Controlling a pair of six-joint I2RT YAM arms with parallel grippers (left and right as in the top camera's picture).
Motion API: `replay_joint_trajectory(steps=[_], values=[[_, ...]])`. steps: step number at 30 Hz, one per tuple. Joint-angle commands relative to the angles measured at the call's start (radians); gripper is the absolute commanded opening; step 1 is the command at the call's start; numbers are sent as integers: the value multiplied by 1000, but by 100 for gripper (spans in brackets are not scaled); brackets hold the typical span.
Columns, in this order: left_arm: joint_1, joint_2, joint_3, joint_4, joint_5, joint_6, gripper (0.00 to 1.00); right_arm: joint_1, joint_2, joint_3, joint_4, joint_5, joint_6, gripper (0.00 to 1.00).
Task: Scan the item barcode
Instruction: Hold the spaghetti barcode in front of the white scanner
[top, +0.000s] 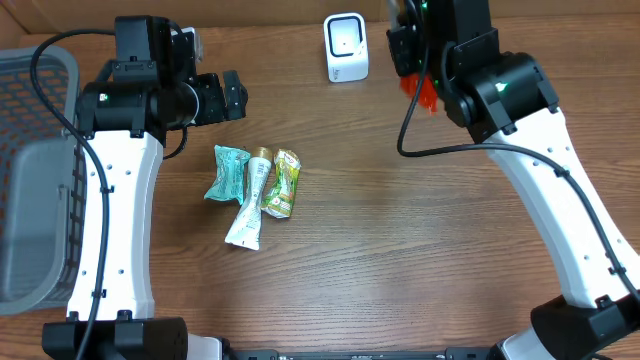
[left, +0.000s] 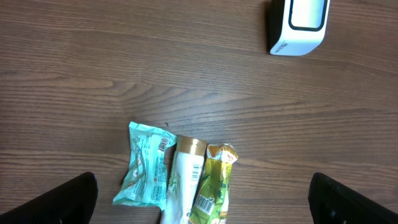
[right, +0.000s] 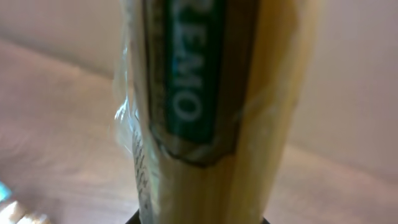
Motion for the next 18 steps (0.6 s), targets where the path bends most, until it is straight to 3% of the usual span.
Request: replay_joint_trajectory(steps=[1,9,18], values=[[-2,-3,9,3,11,23,99,26,82,32,74,237,-46,4],[-2,-3,9,3,11,23,100,26,344,32,403,492,-283,4],[-2,-3,9,3,11,23,100,26,536,32,665,530,-785,4]])
